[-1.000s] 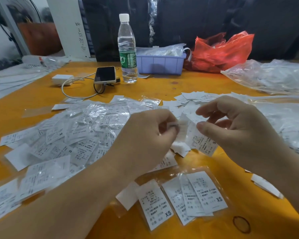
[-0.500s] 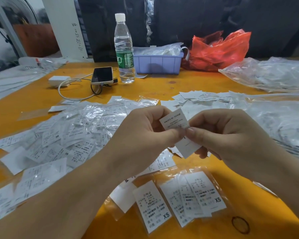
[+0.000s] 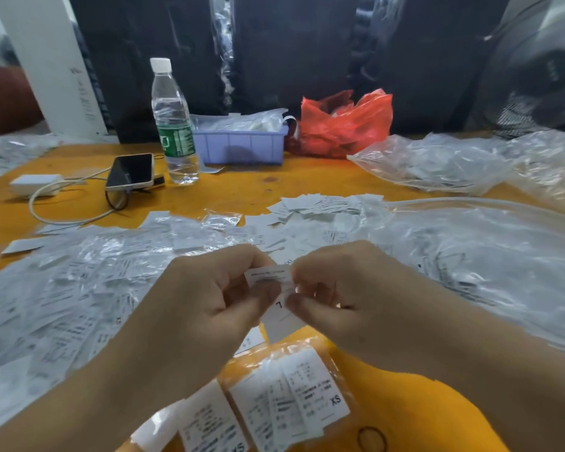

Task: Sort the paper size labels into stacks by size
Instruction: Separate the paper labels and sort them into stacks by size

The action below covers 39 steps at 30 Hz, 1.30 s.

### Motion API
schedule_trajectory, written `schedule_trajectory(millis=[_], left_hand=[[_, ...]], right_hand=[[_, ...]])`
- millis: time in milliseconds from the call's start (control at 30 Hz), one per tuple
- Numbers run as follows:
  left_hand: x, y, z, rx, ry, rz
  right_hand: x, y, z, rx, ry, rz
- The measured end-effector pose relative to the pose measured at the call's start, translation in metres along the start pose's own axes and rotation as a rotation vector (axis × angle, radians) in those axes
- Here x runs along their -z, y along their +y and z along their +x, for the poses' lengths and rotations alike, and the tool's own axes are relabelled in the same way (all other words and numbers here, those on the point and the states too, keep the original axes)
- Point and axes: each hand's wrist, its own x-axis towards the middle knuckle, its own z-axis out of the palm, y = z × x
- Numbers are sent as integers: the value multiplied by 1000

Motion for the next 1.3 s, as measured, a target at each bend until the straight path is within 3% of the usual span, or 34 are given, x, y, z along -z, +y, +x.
schedule_trajectory(millis=[100,300,500,767,1033,1300], left_hand=[[-2,4,0,-46,-5,52],[-11,23,4,-28,-31,-47],[-37,47,21,-77,-129,-47],[-74,77,40,-275,-193,62],[-87,84,41,-319,-227,58],[-88,89,43,-320,-217,77]], right_hand=[[17,2,-9,-107,-39,-130],[40,25,-32,-276,165,-341],[44,53,-50,-481,153,-529],[50,56,-64,-622,-24,-597],[50,60,-71,-597,-6,-467],[45,71,-75,-598,-31,-534]])
